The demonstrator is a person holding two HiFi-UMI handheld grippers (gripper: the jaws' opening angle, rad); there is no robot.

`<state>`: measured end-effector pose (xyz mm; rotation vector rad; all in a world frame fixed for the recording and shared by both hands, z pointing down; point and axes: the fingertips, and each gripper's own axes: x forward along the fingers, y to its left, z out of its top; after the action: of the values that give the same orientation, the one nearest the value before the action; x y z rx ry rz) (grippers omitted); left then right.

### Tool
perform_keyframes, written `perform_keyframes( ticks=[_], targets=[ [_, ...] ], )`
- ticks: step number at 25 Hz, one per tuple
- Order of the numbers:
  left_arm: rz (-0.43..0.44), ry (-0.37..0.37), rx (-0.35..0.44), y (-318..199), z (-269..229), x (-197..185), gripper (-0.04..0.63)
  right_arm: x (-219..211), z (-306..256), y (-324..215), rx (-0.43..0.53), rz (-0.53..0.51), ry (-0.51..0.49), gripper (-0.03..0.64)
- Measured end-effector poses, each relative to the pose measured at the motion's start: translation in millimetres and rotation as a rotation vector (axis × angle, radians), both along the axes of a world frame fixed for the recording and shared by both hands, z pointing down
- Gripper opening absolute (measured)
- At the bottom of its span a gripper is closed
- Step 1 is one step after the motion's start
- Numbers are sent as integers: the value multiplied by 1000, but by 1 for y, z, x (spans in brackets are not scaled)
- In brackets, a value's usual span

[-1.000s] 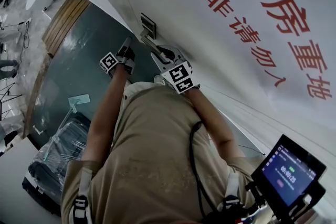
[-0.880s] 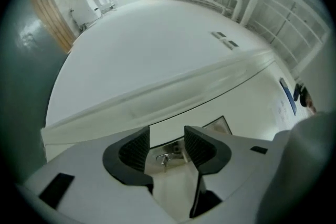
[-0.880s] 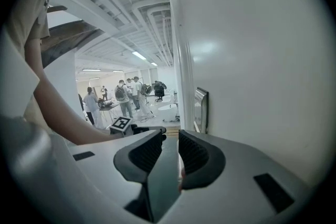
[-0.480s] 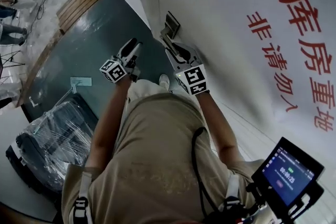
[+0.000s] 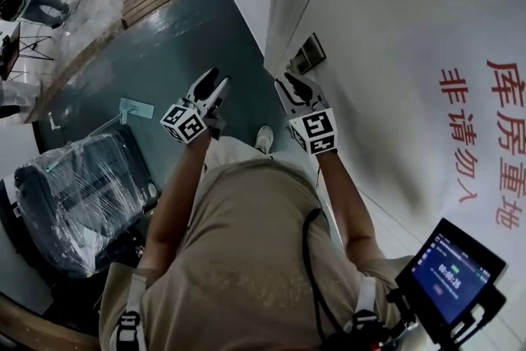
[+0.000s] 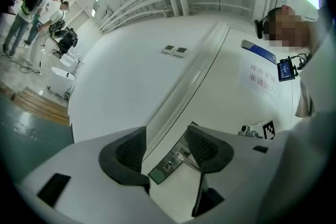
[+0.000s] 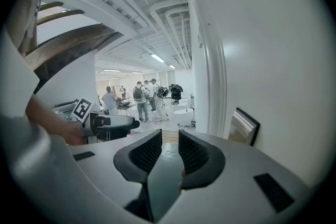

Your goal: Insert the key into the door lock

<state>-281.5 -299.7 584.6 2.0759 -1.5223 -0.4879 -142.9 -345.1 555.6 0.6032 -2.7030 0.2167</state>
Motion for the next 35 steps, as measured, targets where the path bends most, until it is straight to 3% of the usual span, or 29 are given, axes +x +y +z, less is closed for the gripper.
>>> perform_keyframes(
  ticks=[10,15,21,27,35],
  targets=[
    [-80,-25,-3,31,-18,-25,242,-17,-2,-1,-13,-26,-31,104],
    [-112,-68,-17,52,-46,-57,242,-64,-19,7,-18,-65,-49,104],
    [-190,-77,17,140,-31,-141,242,-155,-16,87,6,-110,-47,104],
    [-224,-76,0,181,-26,-165,242,-187,-20,124,10,-146,-29,104],
    [-263,-81,5,267,-9,-229,242,-243,-11,207,53,-174,-8,104]
  ],
)
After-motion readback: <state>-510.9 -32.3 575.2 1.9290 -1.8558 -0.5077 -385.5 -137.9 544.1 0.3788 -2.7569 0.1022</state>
